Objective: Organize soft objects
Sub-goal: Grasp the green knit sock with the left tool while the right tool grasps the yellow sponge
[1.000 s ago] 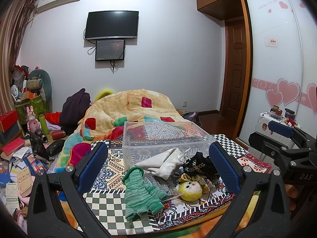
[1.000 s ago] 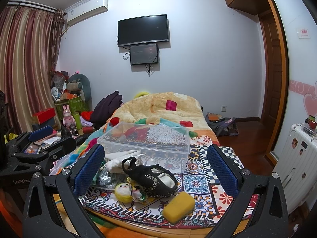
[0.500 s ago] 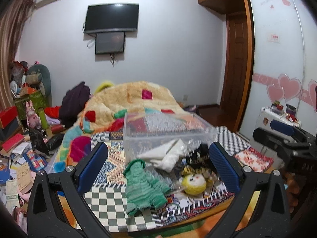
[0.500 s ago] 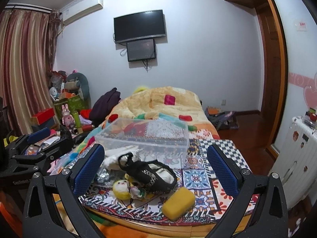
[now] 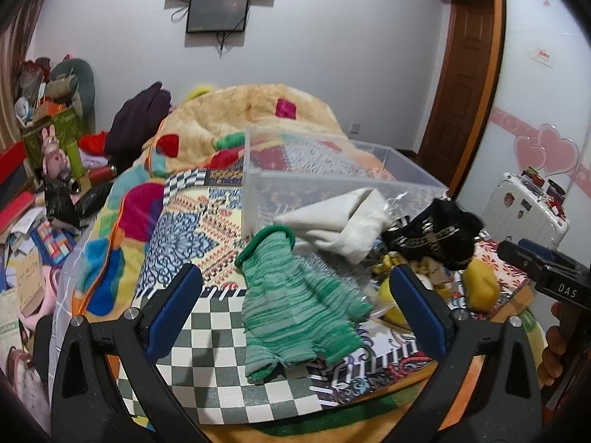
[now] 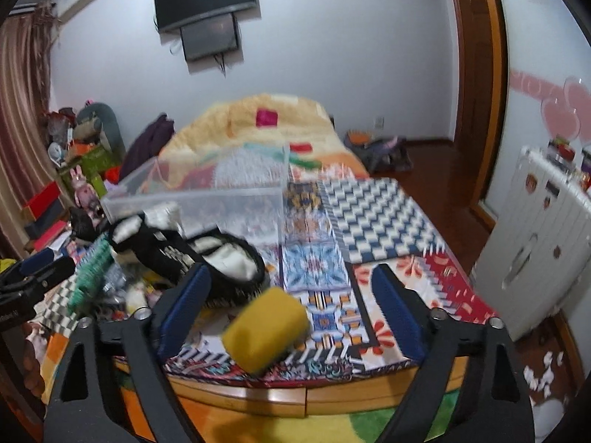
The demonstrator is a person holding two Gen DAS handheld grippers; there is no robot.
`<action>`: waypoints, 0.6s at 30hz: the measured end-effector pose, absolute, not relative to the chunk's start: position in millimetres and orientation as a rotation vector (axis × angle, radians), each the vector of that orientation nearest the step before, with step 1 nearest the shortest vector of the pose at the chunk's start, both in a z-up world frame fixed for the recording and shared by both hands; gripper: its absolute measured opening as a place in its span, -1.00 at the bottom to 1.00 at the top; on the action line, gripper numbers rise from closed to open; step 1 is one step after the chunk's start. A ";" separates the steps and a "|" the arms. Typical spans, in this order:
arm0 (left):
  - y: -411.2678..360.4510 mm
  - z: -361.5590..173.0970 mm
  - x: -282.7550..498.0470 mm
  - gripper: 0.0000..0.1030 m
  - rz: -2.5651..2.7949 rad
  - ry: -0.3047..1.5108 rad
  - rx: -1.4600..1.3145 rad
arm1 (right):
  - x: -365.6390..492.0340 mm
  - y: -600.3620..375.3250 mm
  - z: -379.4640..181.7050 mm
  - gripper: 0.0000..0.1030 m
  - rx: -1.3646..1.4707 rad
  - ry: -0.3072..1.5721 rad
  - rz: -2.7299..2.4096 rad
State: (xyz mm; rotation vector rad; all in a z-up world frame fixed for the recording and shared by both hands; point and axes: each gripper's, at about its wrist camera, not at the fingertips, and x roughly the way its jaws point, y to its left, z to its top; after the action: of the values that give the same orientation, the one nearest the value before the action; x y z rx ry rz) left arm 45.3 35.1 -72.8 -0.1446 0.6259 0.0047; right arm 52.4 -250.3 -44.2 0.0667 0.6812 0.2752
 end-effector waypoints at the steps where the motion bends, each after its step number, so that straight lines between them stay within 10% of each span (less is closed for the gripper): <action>1: 37.2 -75.0 47.4 0.85 0.013 0.631 -0.153 | 55.1 -252.5 -48.0 0.49 0.074 0.698 0.280; 11: 57.9 -102.2 61.5 0.56 0.027 0.717 -0.232 | 63.0 -242.3 -73.6 0.05 0.104 0.848 0.373; 18: 62.0 -108.8 63.0 -0.24 -0.004 0.740 -0.264 | 60.2 -244.7 -73.4 -0.13 0.122 0.851 0.396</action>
State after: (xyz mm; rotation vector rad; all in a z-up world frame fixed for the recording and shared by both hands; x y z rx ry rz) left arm 63.0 62.0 -108.8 -0.2643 0.7404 -0.0044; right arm 60.2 -244.7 -73.4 0.1223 0.8511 0.3961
